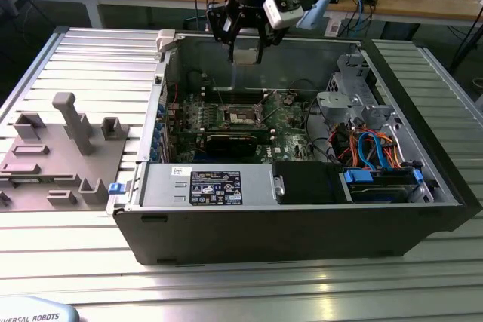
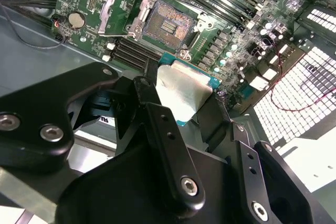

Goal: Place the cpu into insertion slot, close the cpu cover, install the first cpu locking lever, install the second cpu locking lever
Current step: 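Place the cpu into insertion slot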

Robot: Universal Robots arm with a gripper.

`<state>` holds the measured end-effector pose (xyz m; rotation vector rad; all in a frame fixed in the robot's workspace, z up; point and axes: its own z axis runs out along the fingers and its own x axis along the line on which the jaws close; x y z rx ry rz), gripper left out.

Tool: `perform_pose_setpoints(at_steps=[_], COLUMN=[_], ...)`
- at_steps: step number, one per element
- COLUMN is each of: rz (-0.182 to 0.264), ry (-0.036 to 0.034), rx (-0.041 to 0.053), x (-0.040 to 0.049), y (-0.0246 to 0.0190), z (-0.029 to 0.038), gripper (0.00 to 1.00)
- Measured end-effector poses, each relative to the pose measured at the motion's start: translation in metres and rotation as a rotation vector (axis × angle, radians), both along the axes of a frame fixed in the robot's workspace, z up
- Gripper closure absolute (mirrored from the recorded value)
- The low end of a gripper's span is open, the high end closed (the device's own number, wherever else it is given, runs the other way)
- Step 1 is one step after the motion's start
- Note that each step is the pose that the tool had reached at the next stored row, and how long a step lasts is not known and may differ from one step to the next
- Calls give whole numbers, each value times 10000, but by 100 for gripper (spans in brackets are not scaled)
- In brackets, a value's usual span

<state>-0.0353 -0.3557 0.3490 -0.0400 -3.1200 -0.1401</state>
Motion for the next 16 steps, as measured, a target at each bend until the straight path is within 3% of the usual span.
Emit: perform_pose_setpoints(at_steps=[16], rz=[0], ry=[0], rx=[-1], x=[0], y=[0], z=[-31], gripper=[46])
